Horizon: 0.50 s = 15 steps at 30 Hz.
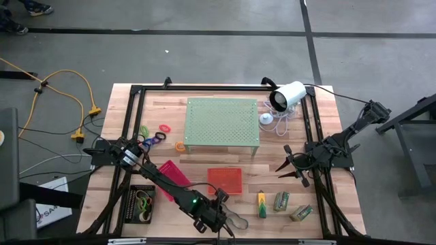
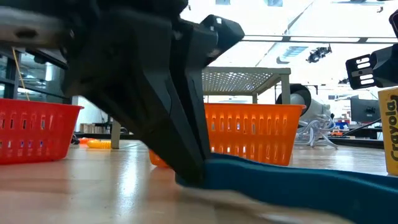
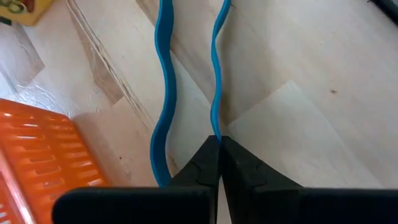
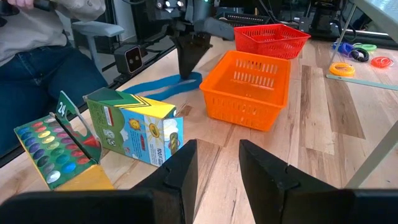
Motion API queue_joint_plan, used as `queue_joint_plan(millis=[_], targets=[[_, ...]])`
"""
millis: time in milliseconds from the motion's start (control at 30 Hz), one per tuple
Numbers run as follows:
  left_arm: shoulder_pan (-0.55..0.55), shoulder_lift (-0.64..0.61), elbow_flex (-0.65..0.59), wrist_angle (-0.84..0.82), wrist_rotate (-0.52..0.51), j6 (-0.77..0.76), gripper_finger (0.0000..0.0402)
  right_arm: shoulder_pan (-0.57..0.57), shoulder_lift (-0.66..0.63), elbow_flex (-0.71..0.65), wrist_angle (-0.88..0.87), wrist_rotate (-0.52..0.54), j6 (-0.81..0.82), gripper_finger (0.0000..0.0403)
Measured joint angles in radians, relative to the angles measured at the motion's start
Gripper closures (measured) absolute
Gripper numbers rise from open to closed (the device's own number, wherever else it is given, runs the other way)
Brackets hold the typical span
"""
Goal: Pick & Place Office Desk Supplies
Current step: Put the blue rubber band into the black bin
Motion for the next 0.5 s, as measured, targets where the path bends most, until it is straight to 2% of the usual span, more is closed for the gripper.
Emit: queue_joint_plan(millis=[500], targets=[[-0.1, -0.06, 0.0, -0.02, -0.162, 0.014, 0.04, 0.0, 0.0, 0.0, 0.0, 0.0, 0.0, 0.0296]])
